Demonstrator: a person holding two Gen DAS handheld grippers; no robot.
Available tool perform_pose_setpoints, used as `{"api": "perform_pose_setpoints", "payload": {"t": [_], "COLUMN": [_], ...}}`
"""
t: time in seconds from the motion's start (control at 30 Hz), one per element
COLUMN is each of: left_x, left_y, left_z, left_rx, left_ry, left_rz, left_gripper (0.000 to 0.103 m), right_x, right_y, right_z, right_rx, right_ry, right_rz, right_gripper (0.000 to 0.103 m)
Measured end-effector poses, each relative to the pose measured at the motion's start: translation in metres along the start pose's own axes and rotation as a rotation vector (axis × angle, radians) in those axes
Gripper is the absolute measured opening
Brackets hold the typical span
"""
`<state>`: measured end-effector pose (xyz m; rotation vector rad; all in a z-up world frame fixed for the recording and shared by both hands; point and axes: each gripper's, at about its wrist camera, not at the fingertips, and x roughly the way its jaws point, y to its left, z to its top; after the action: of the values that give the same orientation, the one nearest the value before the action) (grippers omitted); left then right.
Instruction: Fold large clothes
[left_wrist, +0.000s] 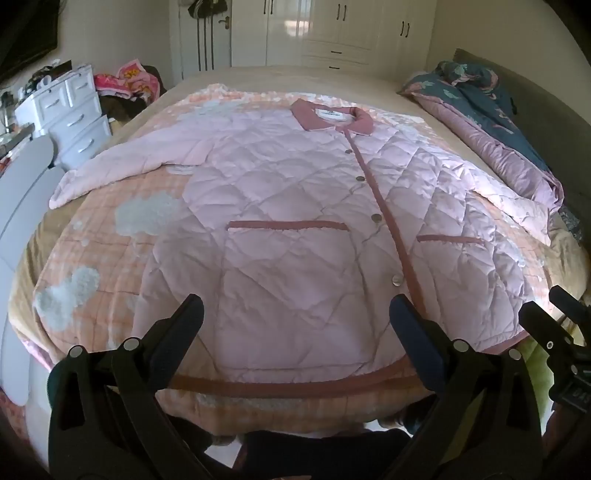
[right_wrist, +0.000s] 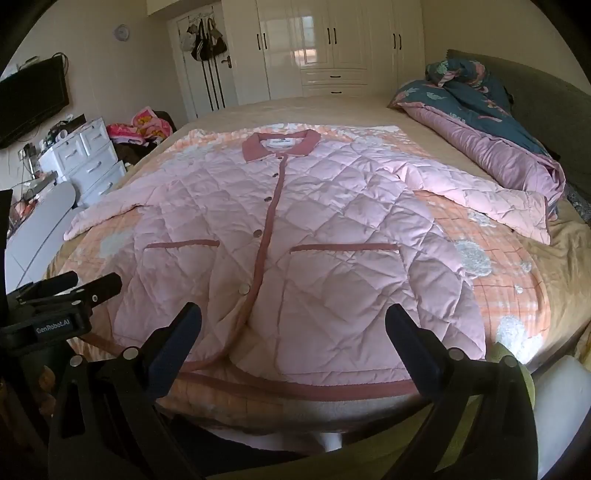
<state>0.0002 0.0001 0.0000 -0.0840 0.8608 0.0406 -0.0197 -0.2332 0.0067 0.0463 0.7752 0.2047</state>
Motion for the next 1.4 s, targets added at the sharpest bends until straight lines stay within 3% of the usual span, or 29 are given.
{"api": "perform_pose_setpoints", "payload": {"t": [1.4], "left_x": [0.0017], "left_y": [0.0016], "left_z": [-0.0021], "left_rx": [-0.003], "left_ry": [-0.004], "left_rz": [-0.008], "left_gripper": [0.094], "right_x": [0.0001], "right_y": [0.0028], "right_z": [-0.0002], "right_rx": [-0.004], "right_ry": [0.005], "right_rz": [-0.005], "right_gripper": [0.099]}}
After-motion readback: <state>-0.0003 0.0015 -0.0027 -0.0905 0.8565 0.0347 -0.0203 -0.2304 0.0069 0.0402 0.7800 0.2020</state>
